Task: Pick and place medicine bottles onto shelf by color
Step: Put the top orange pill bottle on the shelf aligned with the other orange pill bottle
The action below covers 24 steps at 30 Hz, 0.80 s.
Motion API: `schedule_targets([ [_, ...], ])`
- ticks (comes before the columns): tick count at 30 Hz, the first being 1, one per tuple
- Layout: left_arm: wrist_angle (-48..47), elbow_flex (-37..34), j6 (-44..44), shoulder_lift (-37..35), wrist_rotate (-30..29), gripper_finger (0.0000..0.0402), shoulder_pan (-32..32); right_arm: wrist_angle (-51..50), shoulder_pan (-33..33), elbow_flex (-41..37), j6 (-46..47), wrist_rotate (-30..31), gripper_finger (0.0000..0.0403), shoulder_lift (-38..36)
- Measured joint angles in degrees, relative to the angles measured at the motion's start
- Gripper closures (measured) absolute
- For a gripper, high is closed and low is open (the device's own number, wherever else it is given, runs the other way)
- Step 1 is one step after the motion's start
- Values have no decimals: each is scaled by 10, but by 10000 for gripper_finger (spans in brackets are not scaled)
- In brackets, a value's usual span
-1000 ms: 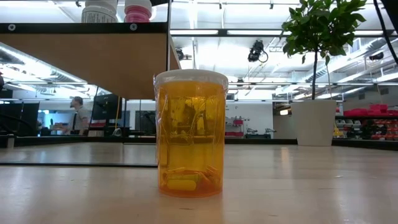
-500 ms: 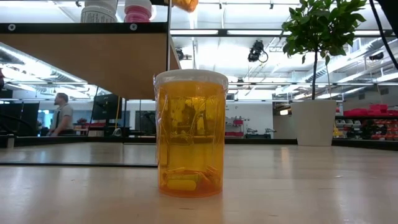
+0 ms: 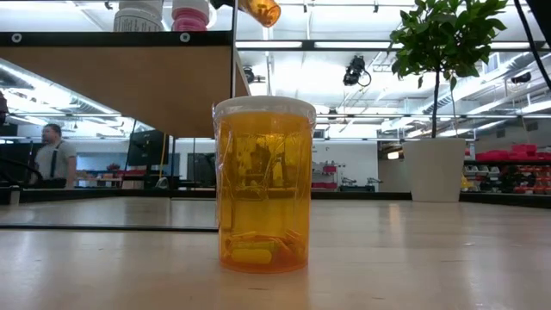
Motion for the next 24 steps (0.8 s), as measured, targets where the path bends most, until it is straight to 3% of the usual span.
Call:
schedule_targets([
  [7, -21, 6, 10, 0, 0, 174, 0, 29, 26, -46, 2, 7, 179, 2],
  [12, -34, 6, 10, 0, 0, 177, -1, 45, 20, -45, -6, 55, 179, 0],
  [24, -34, 6, 8, 0, 12, 172, -1, 87, 17, -45, -24, 52, 178, 0],
])
